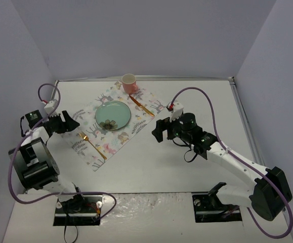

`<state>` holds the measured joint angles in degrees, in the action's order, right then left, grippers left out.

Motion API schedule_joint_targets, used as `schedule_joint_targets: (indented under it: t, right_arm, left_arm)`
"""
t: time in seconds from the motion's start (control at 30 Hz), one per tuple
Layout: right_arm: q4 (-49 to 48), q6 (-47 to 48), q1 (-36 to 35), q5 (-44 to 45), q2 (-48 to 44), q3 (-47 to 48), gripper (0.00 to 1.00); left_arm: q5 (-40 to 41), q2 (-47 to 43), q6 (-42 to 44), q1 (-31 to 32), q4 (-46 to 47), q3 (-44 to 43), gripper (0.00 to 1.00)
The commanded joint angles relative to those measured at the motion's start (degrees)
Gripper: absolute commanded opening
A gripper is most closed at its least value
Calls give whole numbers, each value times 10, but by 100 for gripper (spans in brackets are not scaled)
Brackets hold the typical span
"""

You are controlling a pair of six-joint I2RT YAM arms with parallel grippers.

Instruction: Set the dinner table for one person

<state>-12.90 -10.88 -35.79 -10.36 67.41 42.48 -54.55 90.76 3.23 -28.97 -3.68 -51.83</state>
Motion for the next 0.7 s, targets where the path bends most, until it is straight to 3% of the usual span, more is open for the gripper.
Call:
schedule_joint_targets:
  t: [0.0, 0.07, 0.23, 0.3, 0.67]
  right_arm:
    - [-9, -5, 11, 54, -31, 16, 94]
    - [3, -5, 14, 78, -46, 20, 94]
    - [50, -3, 22, 218, -90, 40, 95]
    - [66, 0, 23, 267, -116, 48, 96]
    - [144, 59, 24, 455, -273, 83, 100]
  left_arm:
    - [176, -123, -95, 6, 17, -25, 70]
    - [253, -169, -117, 24, -14, -28, 73]
    - [475, -262, -129, 116, -123, -84, 92]
    - [527, -294, -129, 147, -166, -108, 96]
    - [604, -425, -115, 256, -372, -228, 97]
